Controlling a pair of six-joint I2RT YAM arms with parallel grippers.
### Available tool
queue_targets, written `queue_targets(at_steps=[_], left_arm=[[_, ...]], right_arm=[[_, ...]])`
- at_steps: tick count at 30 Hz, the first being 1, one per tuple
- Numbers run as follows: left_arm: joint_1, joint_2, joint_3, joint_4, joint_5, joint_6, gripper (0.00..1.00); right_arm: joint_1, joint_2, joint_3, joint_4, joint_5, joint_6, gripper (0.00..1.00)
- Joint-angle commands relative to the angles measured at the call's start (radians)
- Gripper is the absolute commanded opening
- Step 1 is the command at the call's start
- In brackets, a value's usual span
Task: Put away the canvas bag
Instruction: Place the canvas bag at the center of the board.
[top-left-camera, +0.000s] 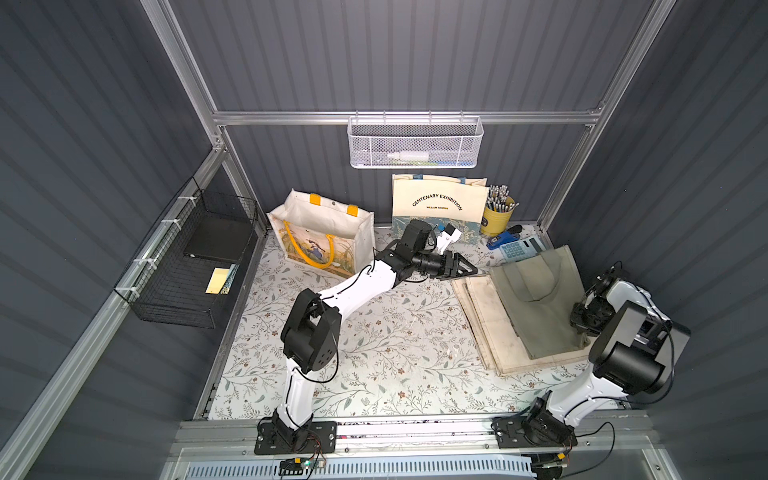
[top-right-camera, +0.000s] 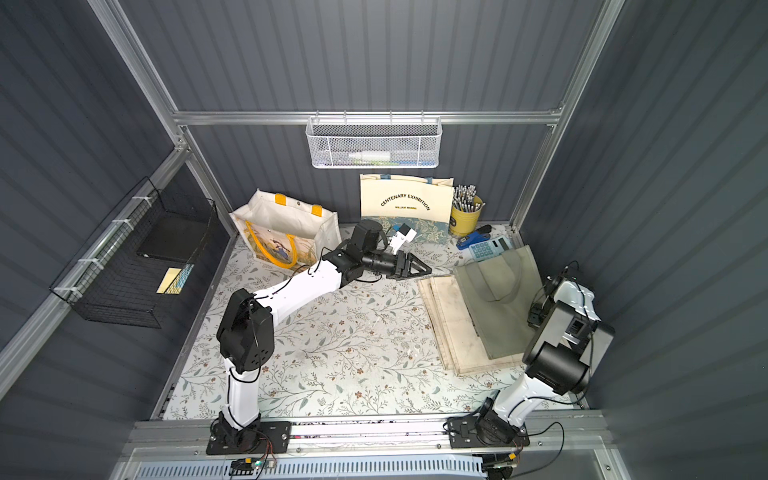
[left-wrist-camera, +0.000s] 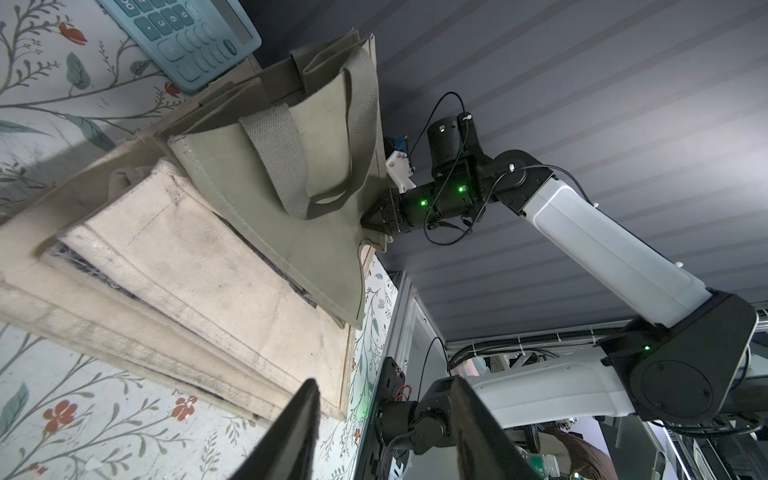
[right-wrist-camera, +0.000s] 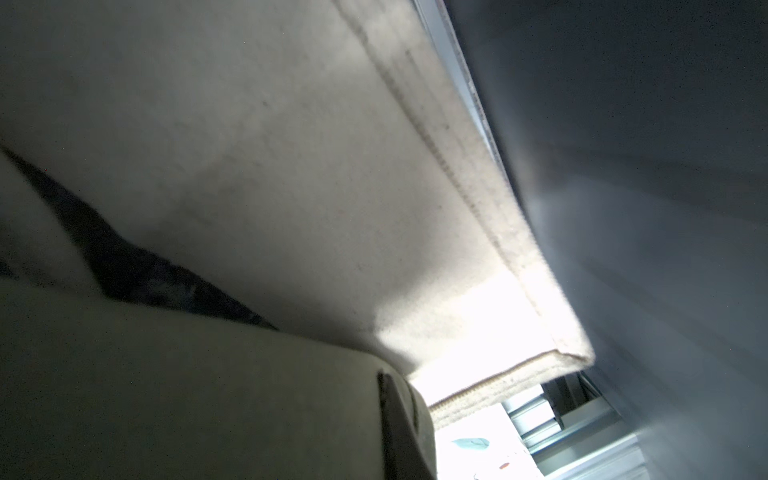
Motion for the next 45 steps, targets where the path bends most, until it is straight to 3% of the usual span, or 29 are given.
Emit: queue_targets(at_steps=[1,10,16,18,20,30,33,36,41,45], left_arm=[[0.001,-0.031,-0.015,-0.027,0.010,0.047,0.52],[0.001,-0.040,-0.003,-0.056,0.003,0.077,0.53],[0.002,-0.050,0.033,-0.106,-0.012,0.123,0.53],[0.003,-0.055,0.054,-0.133,-0.020,0.152,0.53],[0.002,-0.066,0.077,-0.167,-0.033,0.193,0.53],[0.006,-0.144,0.116,-0.275,-0.133,0.364,0.55],[0.024,-0.173,0.128,-0.319,-0.173,0.411,0.55],[0.062,-0.213,0.123,-0.353,-0.229,0.451,0.55],[0.149,-0.308,0.053,-0.370,-0.312,0.465,0.57],[0.196,-0.410,-0.027,-0.400,-0.423,0.507,0.59]], right_arm=[[0.022,0.031,-0.029,-0.035,-0.140,0.011,0.09],[0.025,0.031,0.030,-0.050,-0.023,0.035,0.30],[0.025,0.008,0.050,-0.045,-0.021,0.050,0.45],[0.025,-0.009,0.065,-0.044,0.000,0.076,0.54],[0.021,-0.043,0.079,-0.042,0.022,0.093,0.72],[0.016,-0.247,0.127,0.018,0.176,0.113,0.75],[0.022,-0.313,0.125,0.048,0.114,0.108,0.74],[0.100,-0.396,0.090,0.107,0.057,0.094,0.73],[0.405,-0.577,-0.037,0.252,0.083,0.075,0.72],[0.608,-0.679,-0.082,0.348,0.033,0.113,0.69]])
